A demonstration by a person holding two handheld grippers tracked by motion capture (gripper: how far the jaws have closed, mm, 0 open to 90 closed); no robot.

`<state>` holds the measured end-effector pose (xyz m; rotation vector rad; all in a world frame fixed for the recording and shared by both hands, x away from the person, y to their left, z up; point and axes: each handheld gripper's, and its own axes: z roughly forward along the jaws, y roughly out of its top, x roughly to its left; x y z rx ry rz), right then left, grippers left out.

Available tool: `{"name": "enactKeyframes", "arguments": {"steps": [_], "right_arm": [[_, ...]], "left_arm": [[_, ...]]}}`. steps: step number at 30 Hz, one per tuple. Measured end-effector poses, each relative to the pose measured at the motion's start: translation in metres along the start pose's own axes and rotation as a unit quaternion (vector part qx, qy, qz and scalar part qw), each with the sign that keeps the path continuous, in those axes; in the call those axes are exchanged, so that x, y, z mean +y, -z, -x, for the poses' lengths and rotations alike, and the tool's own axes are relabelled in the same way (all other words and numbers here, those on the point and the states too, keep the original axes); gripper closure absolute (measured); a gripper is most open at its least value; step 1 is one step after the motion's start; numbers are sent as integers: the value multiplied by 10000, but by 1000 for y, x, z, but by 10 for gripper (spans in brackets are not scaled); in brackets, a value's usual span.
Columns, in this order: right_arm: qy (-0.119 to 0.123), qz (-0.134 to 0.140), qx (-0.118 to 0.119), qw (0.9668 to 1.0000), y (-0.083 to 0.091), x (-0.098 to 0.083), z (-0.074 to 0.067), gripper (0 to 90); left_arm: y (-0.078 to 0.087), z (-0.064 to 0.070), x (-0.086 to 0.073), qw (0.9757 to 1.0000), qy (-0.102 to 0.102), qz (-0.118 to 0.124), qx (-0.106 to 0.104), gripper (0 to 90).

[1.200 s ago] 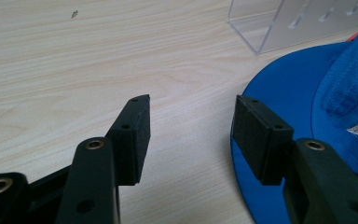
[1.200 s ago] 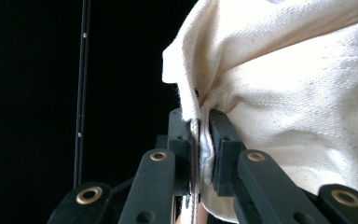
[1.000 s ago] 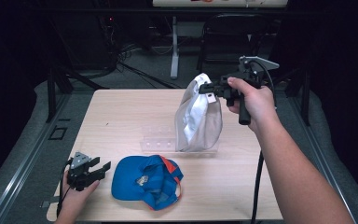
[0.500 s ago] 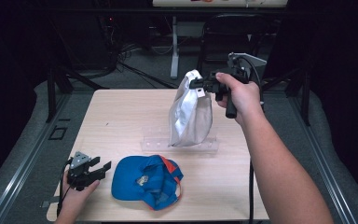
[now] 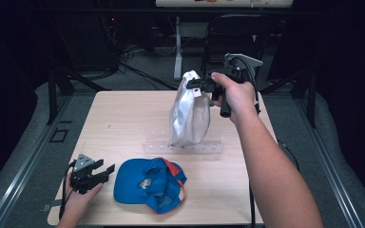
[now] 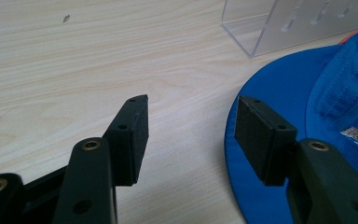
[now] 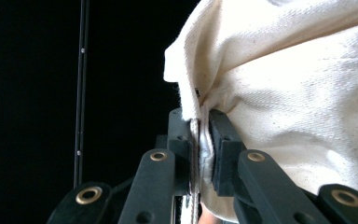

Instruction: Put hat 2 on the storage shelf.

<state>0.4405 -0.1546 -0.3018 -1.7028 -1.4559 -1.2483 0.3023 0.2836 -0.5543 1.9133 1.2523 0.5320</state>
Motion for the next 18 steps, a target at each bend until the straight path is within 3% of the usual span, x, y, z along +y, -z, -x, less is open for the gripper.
{"name": "enactKeyframes", "arguments": {"steps": [18], "right_arm": [[-30,-100,-38,9999,-32,4,-2,810]], "left_arm": [[-2,2,1,10000,-58,-14,-44,452]]}}
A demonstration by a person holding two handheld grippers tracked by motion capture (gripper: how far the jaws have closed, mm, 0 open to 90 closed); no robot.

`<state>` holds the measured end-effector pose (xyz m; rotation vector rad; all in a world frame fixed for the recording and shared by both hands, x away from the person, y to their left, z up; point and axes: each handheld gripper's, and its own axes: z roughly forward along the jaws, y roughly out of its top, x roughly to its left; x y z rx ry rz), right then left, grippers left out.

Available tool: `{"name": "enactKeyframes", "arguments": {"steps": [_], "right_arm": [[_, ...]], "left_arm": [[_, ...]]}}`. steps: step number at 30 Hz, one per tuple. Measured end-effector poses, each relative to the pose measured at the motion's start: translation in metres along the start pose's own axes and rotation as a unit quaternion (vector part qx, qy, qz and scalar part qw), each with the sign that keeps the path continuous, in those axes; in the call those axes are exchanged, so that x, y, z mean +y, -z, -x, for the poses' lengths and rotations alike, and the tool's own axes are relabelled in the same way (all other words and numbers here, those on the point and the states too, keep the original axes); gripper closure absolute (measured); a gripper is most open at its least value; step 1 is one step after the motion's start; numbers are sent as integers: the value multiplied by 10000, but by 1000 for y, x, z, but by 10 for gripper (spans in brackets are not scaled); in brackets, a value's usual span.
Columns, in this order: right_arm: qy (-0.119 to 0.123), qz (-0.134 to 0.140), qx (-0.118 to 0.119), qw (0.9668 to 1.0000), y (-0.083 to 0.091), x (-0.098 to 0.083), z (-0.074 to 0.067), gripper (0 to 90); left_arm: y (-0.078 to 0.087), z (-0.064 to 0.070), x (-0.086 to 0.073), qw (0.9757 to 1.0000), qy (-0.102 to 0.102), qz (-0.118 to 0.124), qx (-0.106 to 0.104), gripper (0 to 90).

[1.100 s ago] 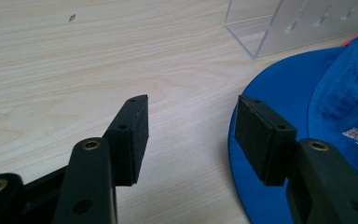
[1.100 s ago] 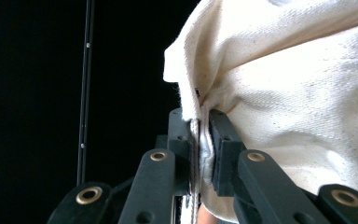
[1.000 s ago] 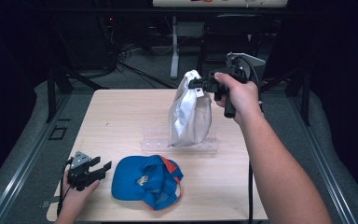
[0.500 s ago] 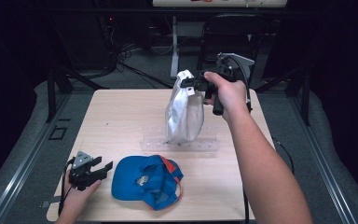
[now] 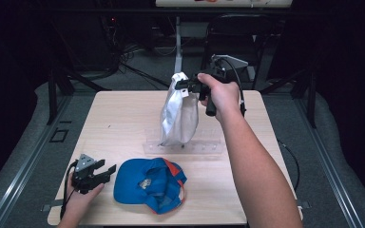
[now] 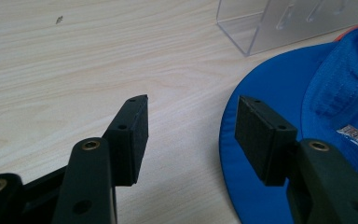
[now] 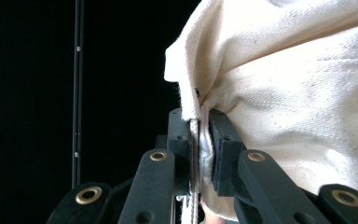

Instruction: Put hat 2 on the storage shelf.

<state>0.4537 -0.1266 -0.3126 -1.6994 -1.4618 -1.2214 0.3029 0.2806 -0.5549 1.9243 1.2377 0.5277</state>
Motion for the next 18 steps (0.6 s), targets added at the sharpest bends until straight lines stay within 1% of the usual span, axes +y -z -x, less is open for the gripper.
{"name": "enactKeyframes", "arguments": {"steps": [3,6,10,11,13,15,16,17,18], "right_arm": [[9,-1,6,10000,-2,0,0,810],[24,-27,5,10000,-4,0,-1,810],[42,-12,-100,9999,-7,-1,-1,809],[78,-23,-161,9998,-8,-1,-1,809],[87,-38,-224,9997,-9,-1,0,809],[91,-48,-265,9996,-12,-1,0,809],[100,-54,-271,9996,-12,-1,1,809],[83,-34,-270,9996,-13,-1,0,809],[78,-18,-255,9996,-14,0,0,809]], "left_arm": [[0,0,0,10000,-3,0,-5,451],[-2,1,0,10000,2,50,0,449],[-2,2,0,10000,-38,51,-12,441],[-1,2,1,10000,-66,3,-12,438],[-1,4,1,9999,-99,23,-7,434],[-1,7,1,9998,-125,123,-31,430],[0,8,2,9998,-181,88,-50,429],[0,11,2,9996,-219,156,-43,428],[1,13,3,9996,-261,111,-52,427]]}}
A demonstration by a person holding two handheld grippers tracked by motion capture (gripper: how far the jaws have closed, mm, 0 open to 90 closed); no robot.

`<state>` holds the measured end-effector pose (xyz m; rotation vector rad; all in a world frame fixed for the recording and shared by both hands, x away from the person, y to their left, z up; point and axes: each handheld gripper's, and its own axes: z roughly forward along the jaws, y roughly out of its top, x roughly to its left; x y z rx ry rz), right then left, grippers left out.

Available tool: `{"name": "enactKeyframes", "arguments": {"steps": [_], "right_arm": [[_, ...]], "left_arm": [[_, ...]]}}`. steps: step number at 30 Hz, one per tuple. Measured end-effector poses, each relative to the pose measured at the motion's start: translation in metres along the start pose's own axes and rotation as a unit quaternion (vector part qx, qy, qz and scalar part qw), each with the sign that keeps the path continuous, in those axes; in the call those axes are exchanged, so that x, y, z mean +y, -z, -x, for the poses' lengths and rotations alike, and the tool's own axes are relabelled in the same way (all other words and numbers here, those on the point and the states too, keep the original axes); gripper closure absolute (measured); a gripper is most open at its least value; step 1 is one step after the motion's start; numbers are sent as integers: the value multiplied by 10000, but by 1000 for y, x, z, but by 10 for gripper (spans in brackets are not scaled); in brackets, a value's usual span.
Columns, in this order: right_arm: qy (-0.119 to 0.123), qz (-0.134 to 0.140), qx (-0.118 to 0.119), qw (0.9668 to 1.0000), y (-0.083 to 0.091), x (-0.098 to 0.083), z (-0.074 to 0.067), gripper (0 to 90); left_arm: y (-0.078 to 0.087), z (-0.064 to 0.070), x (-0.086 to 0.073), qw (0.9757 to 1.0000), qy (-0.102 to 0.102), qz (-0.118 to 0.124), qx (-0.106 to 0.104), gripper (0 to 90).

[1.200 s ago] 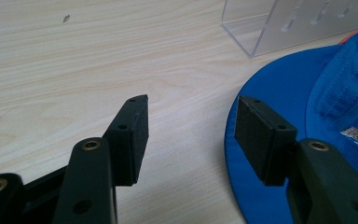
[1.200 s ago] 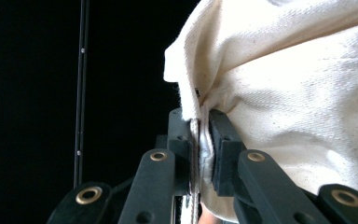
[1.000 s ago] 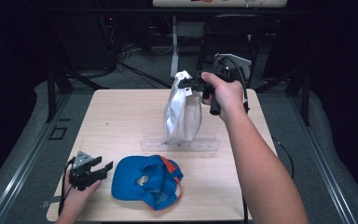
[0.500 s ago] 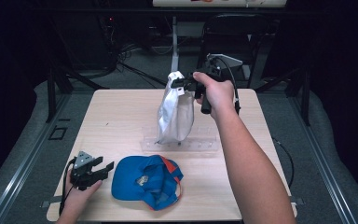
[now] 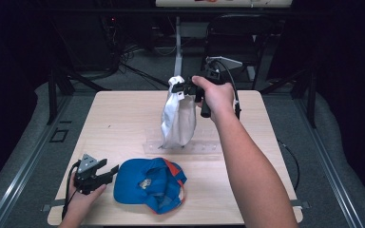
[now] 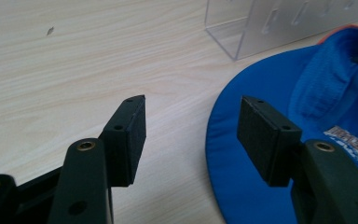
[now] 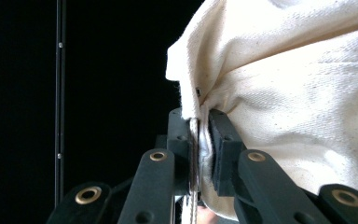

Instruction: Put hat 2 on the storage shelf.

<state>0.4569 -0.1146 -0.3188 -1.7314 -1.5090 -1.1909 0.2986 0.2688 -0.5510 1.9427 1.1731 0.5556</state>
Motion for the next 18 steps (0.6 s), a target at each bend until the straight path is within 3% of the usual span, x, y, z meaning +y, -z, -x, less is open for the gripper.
{"name": "enactKeyframes", "arguments": {"steps": [11,12,18], "right_arm": [[-42,187,-34,9998,-5,5,3,809],[-42,195,-41,9998,-6,5,3,808],[-60,182,70,9998,-7,6,7,805]], "left_arm": [[1,11,6,9998,-166,134,-60,412],[1,13,8,9995,-192,236,-75,412],[1,31,26,9984,-406,254,-307,403]]}}
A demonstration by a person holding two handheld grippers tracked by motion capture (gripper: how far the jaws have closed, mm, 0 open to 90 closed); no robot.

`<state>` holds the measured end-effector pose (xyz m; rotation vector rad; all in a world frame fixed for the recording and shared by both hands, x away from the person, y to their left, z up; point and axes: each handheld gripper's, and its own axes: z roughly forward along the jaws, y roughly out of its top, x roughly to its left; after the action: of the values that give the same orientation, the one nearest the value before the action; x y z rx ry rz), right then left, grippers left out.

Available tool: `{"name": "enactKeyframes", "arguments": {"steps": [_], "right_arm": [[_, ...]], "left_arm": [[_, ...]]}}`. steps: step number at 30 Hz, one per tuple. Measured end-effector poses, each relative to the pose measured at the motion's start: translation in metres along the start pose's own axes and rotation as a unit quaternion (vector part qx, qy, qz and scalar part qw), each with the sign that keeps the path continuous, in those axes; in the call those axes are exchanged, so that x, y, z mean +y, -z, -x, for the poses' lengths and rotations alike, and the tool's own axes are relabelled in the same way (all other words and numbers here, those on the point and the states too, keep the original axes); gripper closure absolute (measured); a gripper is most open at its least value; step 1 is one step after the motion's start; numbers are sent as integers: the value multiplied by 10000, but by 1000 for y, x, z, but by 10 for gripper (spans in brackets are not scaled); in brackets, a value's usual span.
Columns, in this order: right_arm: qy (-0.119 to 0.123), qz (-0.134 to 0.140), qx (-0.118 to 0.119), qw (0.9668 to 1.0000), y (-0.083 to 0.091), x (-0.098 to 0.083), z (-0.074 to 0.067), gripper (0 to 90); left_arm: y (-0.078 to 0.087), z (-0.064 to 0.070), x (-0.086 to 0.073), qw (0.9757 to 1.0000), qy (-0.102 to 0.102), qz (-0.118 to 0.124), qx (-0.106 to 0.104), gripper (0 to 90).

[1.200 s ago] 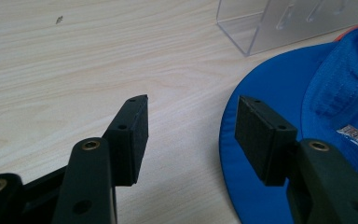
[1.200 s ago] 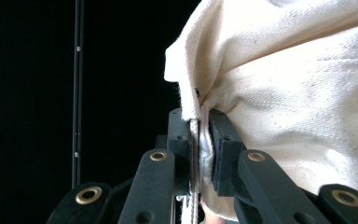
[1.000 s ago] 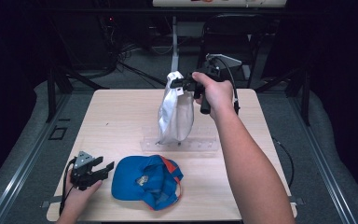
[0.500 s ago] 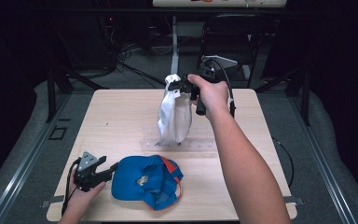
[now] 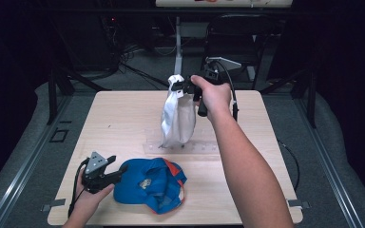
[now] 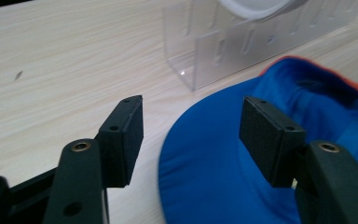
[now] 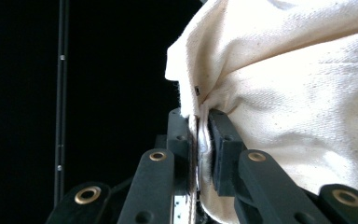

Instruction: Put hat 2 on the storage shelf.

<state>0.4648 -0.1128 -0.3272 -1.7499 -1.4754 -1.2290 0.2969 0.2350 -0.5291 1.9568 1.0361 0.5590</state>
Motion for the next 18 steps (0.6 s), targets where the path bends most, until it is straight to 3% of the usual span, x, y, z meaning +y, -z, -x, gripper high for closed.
{"name": "enactKeyframes", "arguments": {"steps": [4,9,12,18], "right_arm": [[23,-25,27,10000,0,-1,1,802],[28,-39,53,10000,2,-1,3,800],[20,-34,63,10000,3,-2,4,800],[37,-44,114,9999,4,-3,6,800]], "left_arm": [[-10,14,21,9995,-282,116,-110,406],[-26,35,47,9983,-380,344,-281,412],[-35,45,58,9976,-524,324,-330,415],[-50,61,70,9972,-553,315,-396,417]]}}
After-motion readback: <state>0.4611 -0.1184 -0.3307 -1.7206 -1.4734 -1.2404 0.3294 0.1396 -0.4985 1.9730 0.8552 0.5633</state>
